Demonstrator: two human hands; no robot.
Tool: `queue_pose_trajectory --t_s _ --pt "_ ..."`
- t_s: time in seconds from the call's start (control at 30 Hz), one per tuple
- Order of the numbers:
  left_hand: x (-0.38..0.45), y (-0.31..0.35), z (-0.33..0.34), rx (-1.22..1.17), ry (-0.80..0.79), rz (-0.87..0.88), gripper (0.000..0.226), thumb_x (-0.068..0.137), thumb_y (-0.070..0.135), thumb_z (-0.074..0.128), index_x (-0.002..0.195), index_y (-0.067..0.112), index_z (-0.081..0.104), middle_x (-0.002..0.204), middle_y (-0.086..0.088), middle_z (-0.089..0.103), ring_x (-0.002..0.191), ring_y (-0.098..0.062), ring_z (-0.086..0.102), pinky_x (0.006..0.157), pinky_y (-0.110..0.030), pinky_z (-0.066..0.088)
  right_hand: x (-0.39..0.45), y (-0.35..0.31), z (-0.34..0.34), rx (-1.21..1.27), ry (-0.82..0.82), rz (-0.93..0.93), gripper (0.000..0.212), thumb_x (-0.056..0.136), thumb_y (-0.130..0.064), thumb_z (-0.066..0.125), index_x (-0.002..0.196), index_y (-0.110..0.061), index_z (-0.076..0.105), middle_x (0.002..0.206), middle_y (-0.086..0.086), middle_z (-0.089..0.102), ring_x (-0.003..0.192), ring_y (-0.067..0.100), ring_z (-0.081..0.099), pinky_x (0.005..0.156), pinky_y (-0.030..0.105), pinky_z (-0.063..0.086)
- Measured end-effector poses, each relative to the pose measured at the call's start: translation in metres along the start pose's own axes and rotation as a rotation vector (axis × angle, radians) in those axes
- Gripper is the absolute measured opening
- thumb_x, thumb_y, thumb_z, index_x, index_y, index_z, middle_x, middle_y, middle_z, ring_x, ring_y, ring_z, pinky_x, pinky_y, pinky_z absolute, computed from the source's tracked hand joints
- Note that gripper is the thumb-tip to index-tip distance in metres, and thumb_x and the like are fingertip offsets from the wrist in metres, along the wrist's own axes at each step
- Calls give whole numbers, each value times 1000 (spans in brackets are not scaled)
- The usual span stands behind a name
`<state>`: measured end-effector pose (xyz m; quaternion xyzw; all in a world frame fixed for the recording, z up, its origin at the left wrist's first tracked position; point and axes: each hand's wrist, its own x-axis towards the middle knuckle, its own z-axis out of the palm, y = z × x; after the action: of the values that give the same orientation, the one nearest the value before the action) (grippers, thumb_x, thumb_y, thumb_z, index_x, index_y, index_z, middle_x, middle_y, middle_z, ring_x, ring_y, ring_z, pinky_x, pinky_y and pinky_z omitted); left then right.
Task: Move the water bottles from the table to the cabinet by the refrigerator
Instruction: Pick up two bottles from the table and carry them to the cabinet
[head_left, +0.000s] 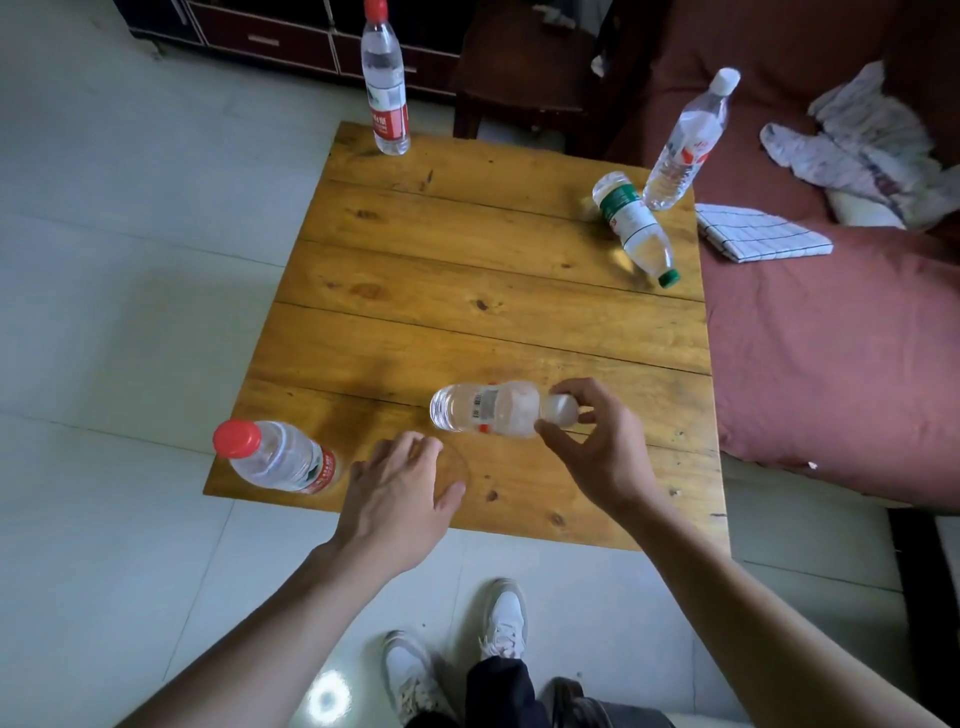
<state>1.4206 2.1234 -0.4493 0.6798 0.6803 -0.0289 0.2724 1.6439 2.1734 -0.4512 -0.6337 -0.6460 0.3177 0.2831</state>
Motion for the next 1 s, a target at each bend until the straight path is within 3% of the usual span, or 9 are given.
queue_pose_trajectory --t_s 0.2,0.37,0.5,0.6,0.73,1.0 --pt "-1 -2 -12 -7 55 -21 45 94 53 49 129 26 48 134 5 48 126 -22 45 100 -42 40 17 -37 -1 -112 -64 -61 32 75 -20 79 104 -19 66 102 -4 61 88 11 54 71 12 37" --pt "-2 -9 -13 -12 73 -43 45 94 53 50 130 26 49 135 5 47 127 -21 46 99 -40 39 25 -44 15 -97 -81 -85 36 74 -23 78 108 -20 65 104 -3 59 98 13 53 77 18 37" --pt "-4 -13 -13 -13 84 -41 44 94 52 49 129 26 48 136 6 46 126 -21 45 99 -39 39 25 -33 24 -86 -123 -48 62 67 -33 83 123 -23 59 117 -5 55 110 14 51 89 30 47" --pt "-6 -17 -12 -42 90 -39 43 94 50 50 129 25 49 137 5 46 126 -21 46 99 -39 40 23 -24 27 -73 -182 -14 81 61 -35 88 133 -26 51 124 -5 52 111 11 49 93 30 47" --pt "-11 -20 -9 -41 74 -61 44 95 50 49 131 26 48 138 6 44 127 -21 44 101 -39 38 26 -17 32 -10 -206 9 74 60 -24 89 124 -33 54 120 -9 62 108 8 58 95 40 52" --pt "-20 -27 -6 -28 74 -72 45 96 51 46 134 27 44 141 8 42 129 -20 41 104 -39 36 24 -26 44 -34 -218 -47 69 57 -30 92 112 -25 51 106 -9 64 98 15 63 88 39 56"
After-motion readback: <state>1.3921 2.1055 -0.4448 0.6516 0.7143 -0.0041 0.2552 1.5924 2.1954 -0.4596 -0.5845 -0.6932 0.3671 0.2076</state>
